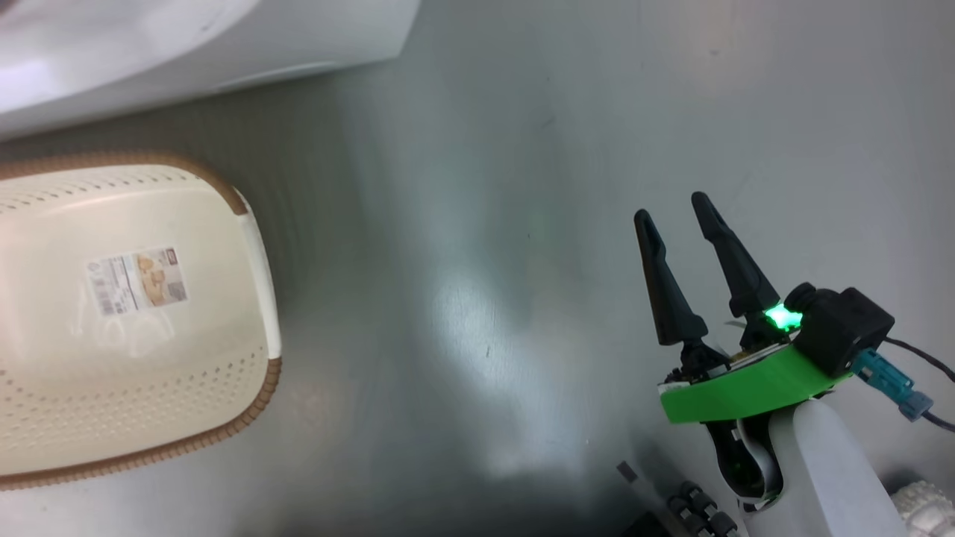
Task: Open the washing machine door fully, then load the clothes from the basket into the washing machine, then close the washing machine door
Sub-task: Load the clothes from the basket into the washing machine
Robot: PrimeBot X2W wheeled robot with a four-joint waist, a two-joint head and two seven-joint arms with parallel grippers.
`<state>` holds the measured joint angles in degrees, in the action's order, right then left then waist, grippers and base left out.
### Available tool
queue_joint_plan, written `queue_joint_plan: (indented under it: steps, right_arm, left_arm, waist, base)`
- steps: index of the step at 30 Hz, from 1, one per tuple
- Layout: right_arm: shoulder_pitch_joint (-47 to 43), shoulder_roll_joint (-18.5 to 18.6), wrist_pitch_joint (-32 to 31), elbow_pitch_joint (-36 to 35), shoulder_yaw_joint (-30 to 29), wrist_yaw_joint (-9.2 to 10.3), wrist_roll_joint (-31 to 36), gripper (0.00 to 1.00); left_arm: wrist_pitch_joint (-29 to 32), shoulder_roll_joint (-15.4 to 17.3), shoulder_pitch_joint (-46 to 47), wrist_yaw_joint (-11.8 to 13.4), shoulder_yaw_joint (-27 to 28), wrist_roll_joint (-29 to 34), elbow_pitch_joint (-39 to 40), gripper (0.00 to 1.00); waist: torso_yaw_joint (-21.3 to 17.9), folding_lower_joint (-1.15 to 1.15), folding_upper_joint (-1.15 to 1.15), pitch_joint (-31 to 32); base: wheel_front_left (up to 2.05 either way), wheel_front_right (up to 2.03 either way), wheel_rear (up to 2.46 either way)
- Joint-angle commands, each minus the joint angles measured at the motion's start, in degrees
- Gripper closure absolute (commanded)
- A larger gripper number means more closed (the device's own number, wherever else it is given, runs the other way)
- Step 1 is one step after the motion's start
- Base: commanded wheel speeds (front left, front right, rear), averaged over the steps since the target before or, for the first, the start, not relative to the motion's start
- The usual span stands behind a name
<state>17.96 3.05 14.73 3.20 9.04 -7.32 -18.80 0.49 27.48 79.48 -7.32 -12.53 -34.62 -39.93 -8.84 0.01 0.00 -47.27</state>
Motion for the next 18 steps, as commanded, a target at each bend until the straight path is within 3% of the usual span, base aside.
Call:
queue_joint_plan:
  steps: [1,5,10,14,18]
  right_arm:
    - [-0.7,-0.2,0.3,-1.4,1.7,-0.17,-1.2,0.0]
    - [0.3,-0.2,0.3,-1.3,2.6,-0.17,-2.2,0.0]
    - [1.6,-0.2,0.3,-1.0,3.6,-0.17,-3.0,0.0]
    - [2.4,-0.2,0.3,-1.0,3.5,-0.17,-3.2,0.0]
    - [3.1,-0.2,0.3,-0.8,3.6,-0.17,-3.2,0.0]
  left_arm:
    - [-0.3,4.6,1.8,-0.2,0.2,-0.7,2.3,1.0]
    - [-6.8,7.6,5.5,-0.2,-0.6,-1.9,3.9,1.0]
    - [-15.1,10.0,10.1,-0.2,-0.9,2.7,2.8,1.0]
    - [-15.4,10.4,11.3,-0.2,2.1,6.6,6.4,1.0]
    - [-15.5,9.1,9.2,-0.2,8.7,11.5,12.9,1.0]
  waist:
    - [-0.9,-0.01,0.0,-3.2]
    - [-1.1,-0.01,0.0,-5.6]
    - [-1.4,-0.01,0.0,-6.9]
    - [-1.4,-0.01,0.0,-7.4]
    - [-1.5,-0.01,0.0,-7.4]
  base:
    - [0.0,0.0,0.0]
    - [0.0,0.0,0.0]
    - [0.0,0.0,0.0]
    - [0.0,0.0,0.0]
    - [0.0,0.0,0.0]
